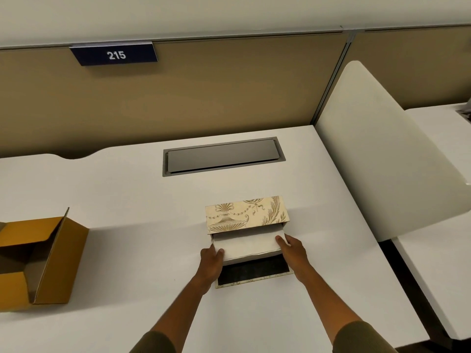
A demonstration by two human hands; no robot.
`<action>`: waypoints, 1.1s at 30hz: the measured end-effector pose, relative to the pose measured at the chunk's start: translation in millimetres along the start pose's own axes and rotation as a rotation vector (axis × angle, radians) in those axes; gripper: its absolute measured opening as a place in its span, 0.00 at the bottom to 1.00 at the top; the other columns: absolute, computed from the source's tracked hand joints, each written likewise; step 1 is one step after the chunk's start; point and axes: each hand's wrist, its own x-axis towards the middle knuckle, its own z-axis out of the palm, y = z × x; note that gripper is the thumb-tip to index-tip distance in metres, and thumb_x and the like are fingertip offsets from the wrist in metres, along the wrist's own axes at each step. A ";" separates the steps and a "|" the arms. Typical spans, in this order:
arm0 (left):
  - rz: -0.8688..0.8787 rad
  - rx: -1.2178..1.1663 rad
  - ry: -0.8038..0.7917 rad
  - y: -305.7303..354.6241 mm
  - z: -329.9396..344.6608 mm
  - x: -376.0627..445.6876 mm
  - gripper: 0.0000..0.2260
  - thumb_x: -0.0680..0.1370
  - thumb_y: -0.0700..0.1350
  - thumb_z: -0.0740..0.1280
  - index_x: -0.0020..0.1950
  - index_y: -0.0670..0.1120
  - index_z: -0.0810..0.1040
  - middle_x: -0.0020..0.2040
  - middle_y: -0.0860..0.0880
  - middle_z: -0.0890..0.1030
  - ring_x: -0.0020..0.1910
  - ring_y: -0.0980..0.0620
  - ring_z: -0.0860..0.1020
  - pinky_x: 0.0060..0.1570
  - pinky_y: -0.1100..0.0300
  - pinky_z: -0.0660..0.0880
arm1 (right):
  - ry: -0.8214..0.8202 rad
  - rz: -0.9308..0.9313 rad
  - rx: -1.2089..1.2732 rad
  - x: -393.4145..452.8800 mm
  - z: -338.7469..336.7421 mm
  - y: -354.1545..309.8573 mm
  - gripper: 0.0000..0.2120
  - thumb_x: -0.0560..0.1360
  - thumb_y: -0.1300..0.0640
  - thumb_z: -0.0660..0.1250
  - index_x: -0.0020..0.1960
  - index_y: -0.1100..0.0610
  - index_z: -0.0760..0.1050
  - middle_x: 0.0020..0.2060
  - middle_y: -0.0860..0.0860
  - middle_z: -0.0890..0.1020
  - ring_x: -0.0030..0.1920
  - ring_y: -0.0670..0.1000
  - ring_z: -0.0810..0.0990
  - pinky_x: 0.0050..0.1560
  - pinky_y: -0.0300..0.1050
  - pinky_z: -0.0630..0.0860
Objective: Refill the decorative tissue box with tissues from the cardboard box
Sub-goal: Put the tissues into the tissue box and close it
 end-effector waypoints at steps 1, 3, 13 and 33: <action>-0.007 0.009 -0.004 1.1 0.2 0.6 0.20 0.83 0.51 0.54 0.74 0.46 0.59 0.72 0.44 0.62 0.69 0.45 0.66 0.67 0.53 0.66 | 0.009 -0.002 -0.035 0.3 0.4 -0.3 0.26 0.81 0.47 0.61 0.75 0.58 0.65 0.72 0.56 0.71 0.71 0.59 0.70 0.71 0.54 0.68; -0.015 0.023 -0.010 3.2 -0.6 1.7 0.20 0.83 0.51 0.54 0.73 0.45 0.59 0.72 0.43 0.61 0.69 0.45 0.66 0.67 0.54 0.66 | 0.017 -0.002 -0.075 1.6 1.2 -0.7 0.27 0.81 0.46 0.60 0.75 0.59 0.64 0.73 0.56 0.70 0.72 0.59 0.69 0.71 0.53 0.67; -0.013 -0.023 0.041 7.9 -0.4 1.5 0.18 0.83 0.48 0.55 0.71 0.41 0.63 0.71 0.41 0.64 0.63 0.46 0.69 0.64 0.54 0.68 | 0.032 -0.008 -0.155 -0.7 1.2 -4.3 0.25 0.81 0.46 0.60 0.72 0.60 0.69 0.70 0.57 0.74 0.69 0.58 0.72 0.70 0.53 0.69; 0.440 -0.006 0.297 45.1 -31.6 -5.8 0.22 0.79 0.50 0.64 0.72 0.44 0.68 0.67 0.46 0.77 0.63 0.45 0.78 0.55 0.60 0.75 | -0.055 -0.266 -0.256 25.0 -39.2 -96.8 0.29 0.79 0.52 0.65 0.77 0.56 0.60 0.72 0.57 0.71 0.70 0.58 0.71 0.69 0.51 0.70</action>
